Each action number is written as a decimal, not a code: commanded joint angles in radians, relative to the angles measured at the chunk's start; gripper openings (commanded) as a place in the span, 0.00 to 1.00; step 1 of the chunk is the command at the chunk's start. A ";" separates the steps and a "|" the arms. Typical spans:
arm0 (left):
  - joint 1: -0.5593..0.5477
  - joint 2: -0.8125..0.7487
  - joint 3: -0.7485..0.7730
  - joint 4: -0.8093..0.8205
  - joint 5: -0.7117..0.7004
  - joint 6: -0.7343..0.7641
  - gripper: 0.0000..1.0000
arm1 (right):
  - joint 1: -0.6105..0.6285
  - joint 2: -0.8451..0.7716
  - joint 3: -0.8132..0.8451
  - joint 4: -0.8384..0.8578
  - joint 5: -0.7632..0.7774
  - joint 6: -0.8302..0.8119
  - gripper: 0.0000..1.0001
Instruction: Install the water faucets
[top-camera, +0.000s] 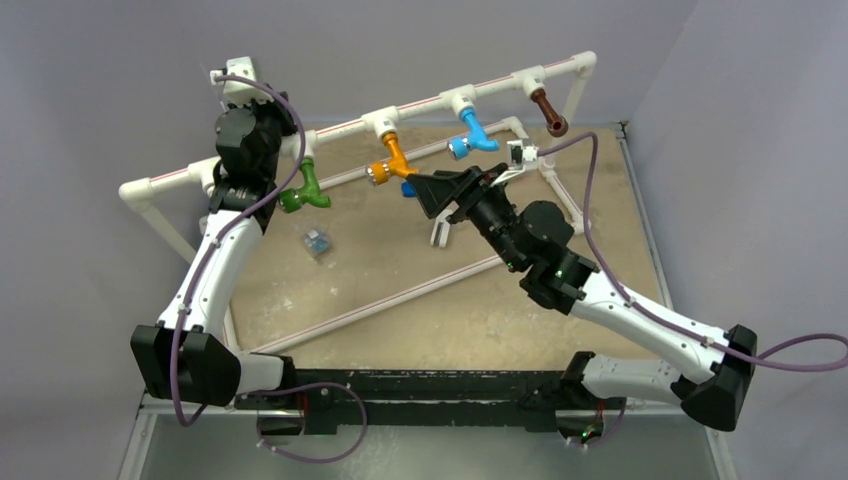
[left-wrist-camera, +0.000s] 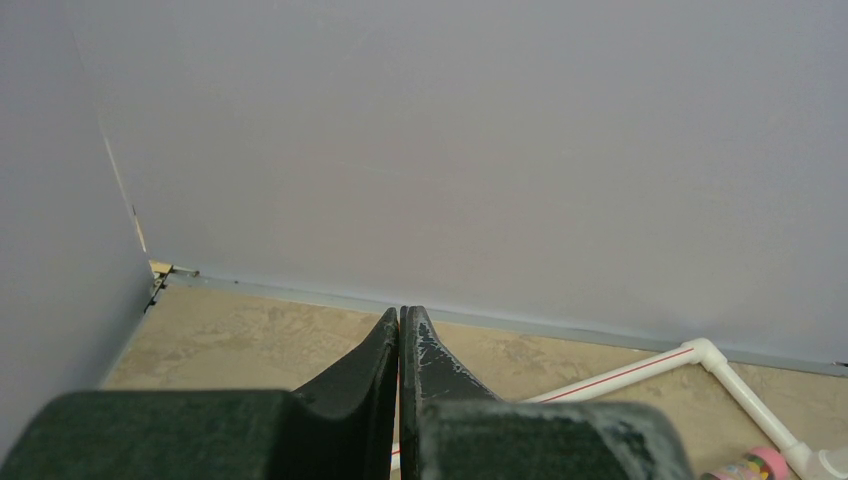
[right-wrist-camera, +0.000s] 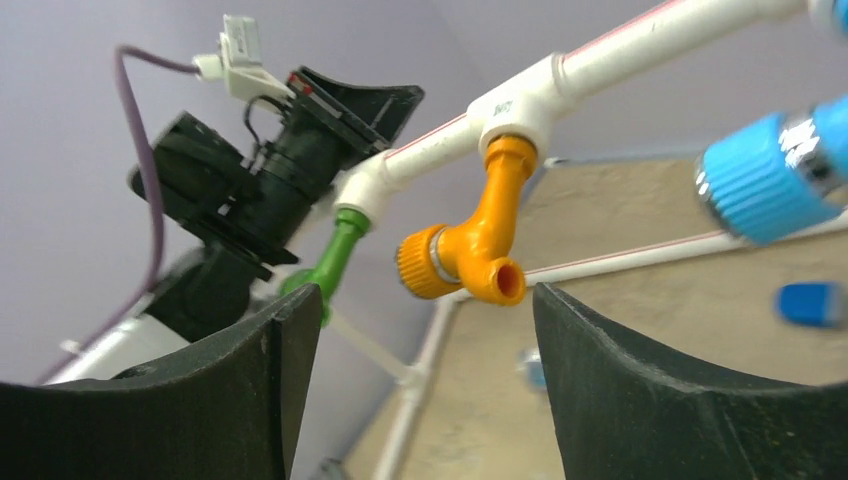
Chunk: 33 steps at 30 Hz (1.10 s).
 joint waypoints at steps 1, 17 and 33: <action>0.000 0.073 -0.079 -0.240 0.031 -0.006 0.00 | 0.000 -0.040 0.119 -0.113 -0.001 -0.422 0.77; 0.000 0.071 -0.076 -0.242 0.033 -0.005 0.00 | 0.063 -0.036 0.256 -0.395 -0.151 -1.443 0.76; 0.000 0.073 -0.076 -0.244 0.039 -0.005 0.00 | 0.233 0.075 0.052 0.022 0.170 -2.209 0.78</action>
